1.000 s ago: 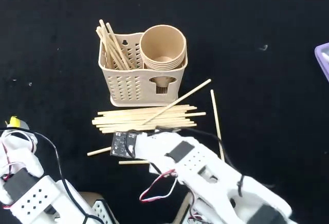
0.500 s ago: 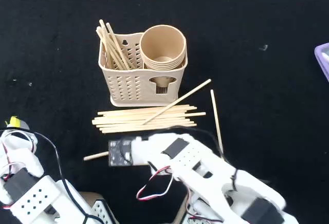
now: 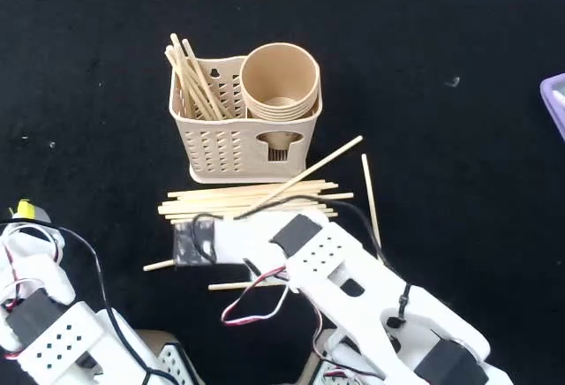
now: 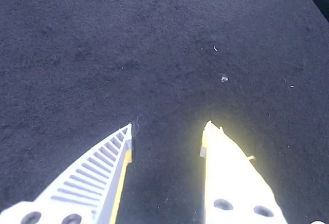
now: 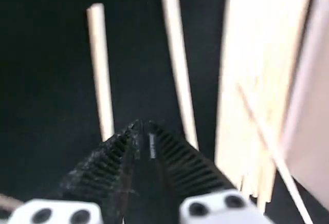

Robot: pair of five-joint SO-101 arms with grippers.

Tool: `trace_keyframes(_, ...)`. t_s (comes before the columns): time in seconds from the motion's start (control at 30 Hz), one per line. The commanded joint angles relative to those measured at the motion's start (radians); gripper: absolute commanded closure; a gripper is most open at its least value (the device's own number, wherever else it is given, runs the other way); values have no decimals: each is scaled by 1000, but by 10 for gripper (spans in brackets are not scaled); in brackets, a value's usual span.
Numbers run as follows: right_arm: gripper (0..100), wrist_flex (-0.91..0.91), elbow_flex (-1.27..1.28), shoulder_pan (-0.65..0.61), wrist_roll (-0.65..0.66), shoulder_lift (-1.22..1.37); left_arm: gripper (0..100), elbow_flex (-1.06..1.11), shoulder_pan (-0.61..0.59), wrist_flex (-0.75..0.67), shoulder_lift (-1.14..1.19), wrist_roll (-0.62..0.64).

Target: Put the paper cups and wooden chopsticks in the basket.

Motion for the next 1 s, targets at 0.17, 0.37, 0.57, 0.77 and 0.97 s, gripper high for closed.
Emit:
trace_keyframes(0.17,745,-150,22,-17,-103,7,777,-18,1,-3,-2,3)
trace_keyframes(0.37,793,-195,-5,-48,-103,151,777,-19,1,-3,-2,3)
trace_keyframes(0.57,798,-221,-97,-46,-103,358,777,-19,1,2,-2,3)
trace_keyframes(0.77,989,-130,-117,-46,-57,364,777,-18,1,0,-2,3)
trace_keyframes(0.97,988,-9,-113,29,-41,265,777,-18,1,0,-2,3)
